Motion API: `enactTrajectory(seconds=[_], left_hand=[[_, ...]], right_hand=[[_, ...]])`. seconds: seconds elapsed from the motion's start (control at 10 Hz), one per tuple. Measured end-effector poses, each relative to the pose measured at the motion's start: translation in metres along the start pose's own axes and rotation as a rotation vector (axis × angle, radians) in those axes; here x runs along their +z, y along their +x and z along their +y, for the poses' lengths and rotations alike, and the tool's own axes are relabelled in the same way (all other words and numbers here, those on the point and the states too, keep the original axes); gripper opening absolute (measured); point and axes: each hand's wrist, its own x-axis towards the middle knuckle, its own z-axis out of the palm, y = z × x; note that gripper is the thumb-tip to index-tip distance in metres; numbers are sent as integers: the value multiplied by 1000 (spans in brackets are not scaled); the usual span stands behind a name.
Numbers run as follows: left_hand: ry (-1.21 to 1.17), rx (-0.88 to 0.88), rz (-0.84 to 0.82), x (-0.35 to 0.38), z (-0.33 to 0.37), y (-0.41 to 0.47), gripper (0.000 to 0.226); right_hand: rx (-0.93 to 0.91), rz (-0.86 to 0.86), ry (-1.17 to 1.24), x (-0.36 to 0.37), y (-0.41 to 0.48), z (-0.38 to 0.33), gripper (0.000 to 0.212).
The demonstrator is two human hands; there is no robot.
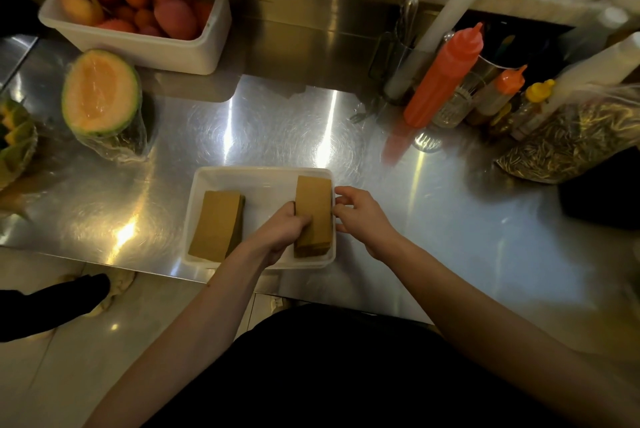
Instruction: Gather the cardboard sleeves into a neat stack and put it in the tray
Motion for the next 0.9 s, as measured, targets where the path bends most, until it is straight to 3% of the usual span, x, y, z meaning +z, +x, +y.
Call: enactTrajectory(seconds=[0.5,0.8,0.9], left_hand=[[52,6,23,9,-2,-4,50],[620,118,107,-9,12,-12,61],[742,172,239,-10,20,-16,58]], right_hand=[[-60,6,-107,-1,-3,-1,43],[-175,-24,-480,-13,-3,-13,44],[-200,0,-509,-18,-1,-19,42]])
